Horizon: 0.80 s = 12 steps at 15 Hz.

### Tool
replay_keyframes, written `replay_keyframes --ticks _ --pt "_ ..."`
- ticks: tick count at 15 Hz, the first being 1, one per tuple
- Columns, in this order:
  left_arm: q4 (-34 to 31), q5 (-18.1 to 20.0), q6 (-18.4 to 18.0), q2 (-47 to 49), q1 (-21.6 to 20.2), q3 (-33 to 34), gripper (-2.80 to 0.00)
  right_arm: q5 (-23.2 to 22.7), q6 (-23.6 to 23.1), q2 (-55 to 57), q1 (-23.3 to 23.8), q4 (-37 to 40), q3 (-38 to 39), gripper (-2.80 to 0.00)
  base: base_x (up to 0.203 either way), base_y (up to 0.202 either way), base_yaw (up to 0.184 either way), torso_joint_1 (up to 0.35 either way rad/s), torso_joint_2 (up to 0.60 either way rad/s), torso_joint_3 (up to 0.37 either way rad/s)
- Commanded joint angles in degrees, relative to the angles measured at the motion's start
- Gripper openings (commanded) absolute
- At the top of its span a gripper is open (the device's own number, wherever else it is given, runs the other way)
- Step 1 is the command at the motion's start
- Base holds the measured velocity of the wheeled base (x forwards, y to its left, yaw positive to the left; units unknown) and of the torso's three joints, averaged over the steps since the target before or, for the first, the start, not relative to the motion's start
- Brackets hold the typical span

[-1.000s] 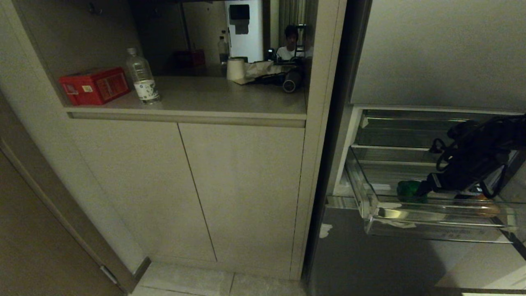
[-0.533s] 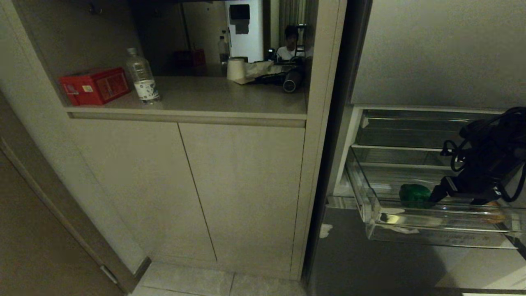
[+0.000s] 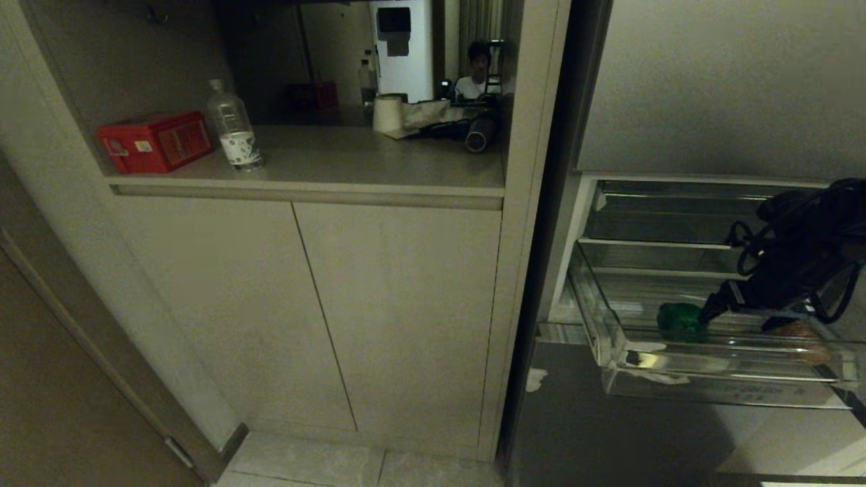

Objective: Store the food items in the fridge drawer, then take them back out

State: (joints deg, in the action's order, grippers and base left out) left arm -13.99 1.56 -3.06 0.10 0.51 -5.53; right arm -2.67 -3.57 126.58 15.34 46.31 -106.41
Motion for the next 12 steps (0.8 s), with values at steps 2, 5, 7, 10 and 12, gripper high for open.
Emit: replay_keyframes --ticks 2,5,7,10,12 --pt "-0.1 0.0 0.0 0.1 0.0 0.0 -2.80 -0.1 0.1 3.4 -0.7 -2.4 -1.2 0.00 0.000 0.000 0.000 0.000 0.00 0.000" --pt "-0.1 0.0 0.0 0.1 0.0 0.0 -2.80 -0.7 0.6 5.3 -1.3 -8.8 -1.5 0.00 0.000 0.000 0.000 0.000 0.00 0.000" --pt "-0.1 0.0 0.0 0.1 0.0 0.0 -2.80 -0.8 0.7 6.4 -2.0 -9.2 -2.0 0.00 0.000 0.000 0.000 0.000 0.00 0.000" --pt "-0.1 0.0 0.0 0.1 0.0 0.0 -2.80 -0.8 1.0 9.1 -2.8 -12.3 -3.0 0.00 0.000 0.000 0.000 0.000 0.00 0.000" --pt "-0.1 0.0 0.0 0.1 -0.1 0.0 -2.80 -0.8 1.0 10.0 -3.4 -13.4 -3.0 0.00 0.000 0.000 0.000 0.000 0.00 0.000"
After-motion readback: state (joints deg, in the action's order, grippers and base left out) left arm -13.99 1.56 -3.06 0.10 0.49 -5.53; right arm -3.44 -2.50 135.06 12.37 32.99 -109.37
